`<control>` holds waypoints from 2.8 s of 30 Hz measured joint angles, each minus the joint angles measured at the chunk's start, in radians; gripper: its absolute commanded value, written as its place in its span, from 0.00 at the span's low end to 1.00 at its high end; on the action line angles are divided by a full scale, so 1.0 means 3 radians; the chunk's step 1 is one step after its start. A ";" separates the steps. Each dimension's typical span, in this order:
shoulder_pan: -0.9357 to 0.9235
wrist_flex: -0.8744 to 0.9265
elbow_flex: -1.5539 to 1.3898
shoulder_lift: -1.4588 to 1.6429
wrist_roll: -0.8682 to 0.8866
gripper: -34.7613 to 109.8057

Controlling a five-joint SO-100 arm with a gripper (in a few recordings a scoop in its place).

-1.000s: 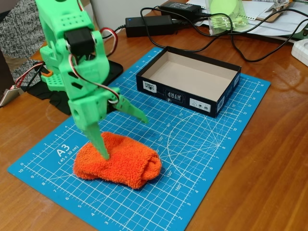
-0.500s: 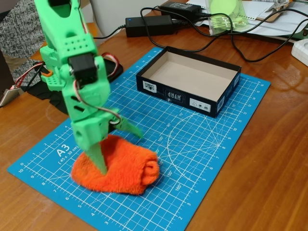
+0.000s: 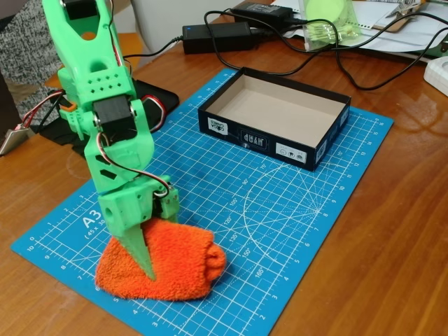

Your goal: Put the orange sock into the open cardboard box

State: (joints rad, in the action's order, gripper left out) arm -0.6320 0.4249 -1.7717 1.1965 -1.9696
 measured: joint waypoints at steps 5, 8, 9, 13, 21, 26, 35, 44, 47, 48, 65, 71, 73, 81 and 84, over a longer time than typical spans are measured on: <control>0.0056 0.0900 0.0501 -0.0046 0.0225 0.24; 0.0271 0.2071 0.1089 -0.0066 0.0527 0.24; 0.0378 0.2424 0.1294 -0.0051 0.0593 0.24; 0.0818 0.3646 0.1815 0.0317 0.0716 0.24; 0.1462 0.4034 0.2367 0.1018 0.1243 0.24; 0.1943 0.4039 0.3017 0.1150 0.1692 0.24; 0.2833 0.4039 0.2966 0.1427 0.2500 0.24; 0.3467 0.3850 0.1866 0.1524 0.3170 0.24; 0.3543 0.3651 0.1524 0.1468 0.3615 0.24; 0.3564 0.3528 0.1437 0.1427 0.3743 0.24; 0.3855 0.3150 0.1176 0.0992 0.4382 0.24; 0.3871 0.2782 0.0639 0.0936 0.4346 0.24; 0.3876 0.2608 0.0404 0.0936 0.4346 0.37; 0.3891 0.2705 0.0281 0.0854 0.4096 0.65; 0.3830 0.2802 0.0450 0.0859 0.4019 0.65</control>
State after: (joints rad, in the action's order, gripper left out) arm 0.5170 1.2655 -1.6368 1.4542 -0.7639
